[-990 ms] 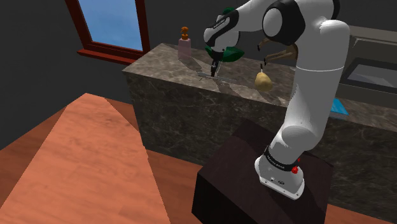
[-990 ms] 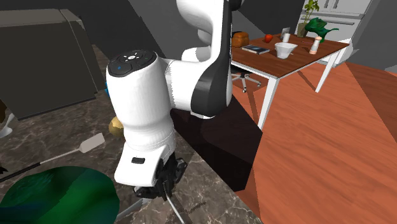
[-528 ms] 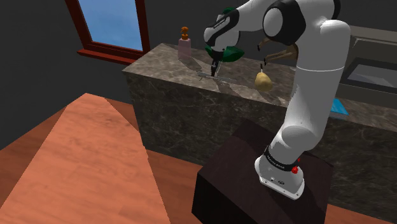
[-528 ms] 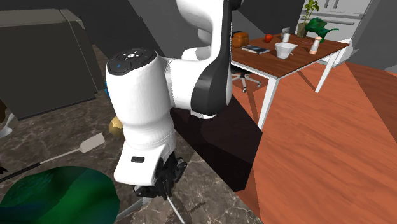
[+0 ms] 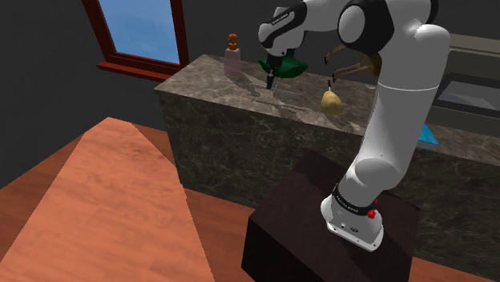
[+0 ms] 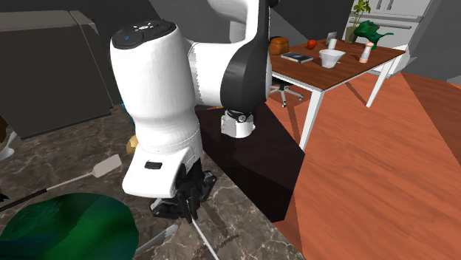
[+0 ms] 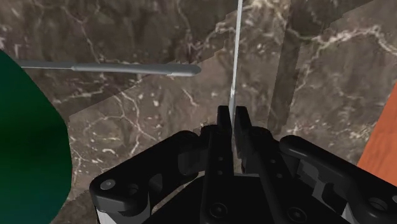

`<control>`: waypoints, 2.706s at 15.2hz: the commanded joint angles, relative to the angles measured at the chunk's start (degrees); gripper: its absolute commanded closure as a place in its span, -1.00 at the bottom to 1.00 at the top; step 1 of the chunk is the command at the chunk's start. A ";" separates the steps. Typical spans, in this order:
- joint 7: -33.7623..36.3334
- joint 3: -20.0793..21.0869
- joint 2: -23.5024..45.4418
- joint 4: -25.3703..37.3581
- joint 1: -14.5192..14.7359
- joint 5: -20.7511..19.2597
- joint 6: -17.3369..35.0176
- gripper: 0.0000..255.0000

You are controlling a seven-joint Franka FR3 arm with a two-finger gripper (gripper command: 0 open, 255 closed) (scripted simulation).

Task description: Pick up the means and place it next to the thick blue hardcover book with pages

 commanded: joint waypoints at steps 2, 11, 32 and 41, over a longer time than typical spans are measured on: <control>0.48 -0.22 -0.99 1.19 0.14 -0.69 -2.06 1.00; 1.70 -0.66 -3.23 5.49 0.40 -2.27 -8.27 1.00; 1.09 -3.64 -43.56 -31.13 -8.55 -23.93 -7.72 1.00; -4.88 -5.69 -60.11 -40.33 -18.94 -32.14 -14.50 1.00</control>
